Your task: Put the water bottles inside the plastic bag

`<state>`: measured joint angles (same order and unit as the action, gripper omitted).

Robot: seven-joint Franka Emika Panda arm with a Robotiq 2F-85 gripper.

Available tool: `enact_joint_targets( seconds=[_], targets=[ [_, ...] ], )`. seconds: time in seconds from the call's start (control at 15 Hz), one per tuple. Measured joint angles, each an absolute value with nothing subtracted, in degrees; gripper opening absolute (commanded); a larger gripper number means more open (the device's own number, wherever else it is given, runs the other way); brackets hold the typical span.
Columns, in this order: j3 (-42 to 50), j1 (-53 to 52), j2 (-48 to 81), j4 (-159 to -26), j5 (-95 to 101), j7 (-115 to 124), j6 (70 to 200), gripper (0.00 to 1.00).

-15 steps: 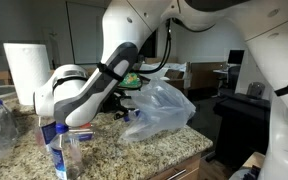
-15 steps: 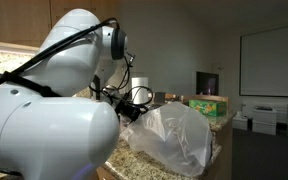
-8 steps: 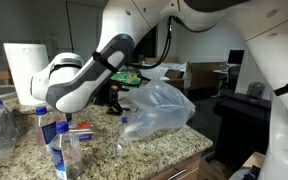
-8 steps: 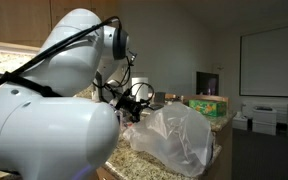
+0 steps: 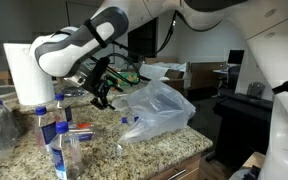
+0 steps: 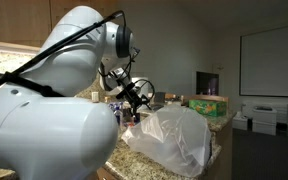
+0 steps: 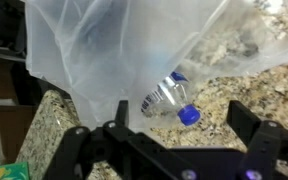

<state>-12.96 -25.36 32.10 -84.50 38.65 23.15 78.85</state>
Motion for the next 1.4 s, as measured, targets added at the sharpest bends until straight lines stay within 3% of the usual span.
enact_joint_targets(
  seconds=[1.0, 1.4],
  targets=[
    [-15.3, -24.8, 19.9, -80.6, 5.6, 18.5, 101.2, 1.00],
    [-17.9, -22.9, 17.0, -90.7, -8.4, 6.1, 114.3, 1.00]
  ],
)
